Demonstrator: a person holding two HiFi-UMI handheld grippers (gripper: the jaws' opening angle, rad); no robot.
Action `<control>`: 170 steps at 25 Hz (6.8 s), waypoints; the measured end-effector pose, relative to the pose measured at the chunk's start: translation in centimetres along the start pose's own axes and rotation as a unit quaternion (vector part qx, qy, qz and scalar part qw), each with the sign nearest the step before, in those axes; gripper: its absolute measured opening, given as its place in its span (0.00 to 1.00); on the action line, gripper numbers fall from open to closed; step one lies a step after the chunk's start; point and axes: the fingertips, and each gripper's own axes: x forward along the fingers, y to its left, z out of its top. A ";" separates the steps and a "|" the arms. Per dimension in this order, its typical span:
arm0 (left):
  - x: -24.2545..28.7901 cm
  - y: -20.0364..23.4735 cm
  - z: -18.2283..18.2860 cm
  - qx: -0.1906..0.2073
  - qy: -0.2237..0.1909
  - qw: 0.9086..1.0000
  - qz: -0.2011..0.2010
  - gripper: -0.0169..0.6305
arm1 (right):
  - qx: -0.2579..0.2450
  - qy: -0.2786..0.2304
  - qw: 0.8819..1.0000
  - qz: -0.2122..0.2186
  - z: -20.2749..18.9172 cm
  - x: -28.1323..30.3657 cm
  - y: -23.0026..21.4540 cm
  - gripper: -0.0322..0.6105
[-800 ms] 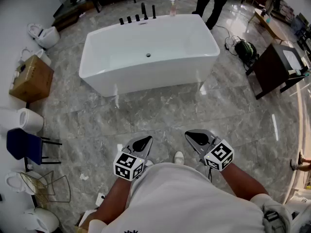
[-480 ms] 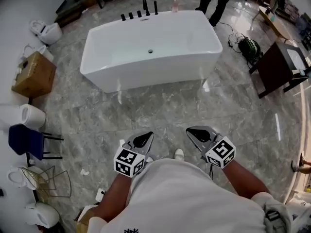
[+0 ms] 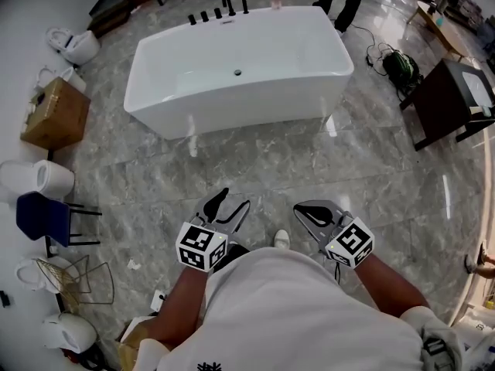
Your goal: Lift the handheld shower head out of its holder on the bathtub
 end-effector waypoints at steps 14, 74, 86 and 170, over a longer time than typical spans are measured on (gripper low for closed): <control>7.9 4.6 3.7 -0.003 -0.003 1.000 0.001 0.44 | 0.052 0.012 0.997 -0.049 -2.7 0.5 -7.2 0.08; 60.7 34.3 34.8 -0.022 0.008 0.996 0.083 0.44 | 0.062 0.120 0.990 -0.030 12.1 16.1 -68.0 0.07; 73.0 52.6 38.6 -0.017 0.022 0.996 0.082 0.43 | 0.137 0.154 0.972 -0.110 12.4 24.5 -76.4 0.08; 101.0 87.9 43.3 0.039 0.060 0.973 0.218 0.24 | 0.259 0.218 0.932 -0.128 4.6 37.6 -81.8 0.12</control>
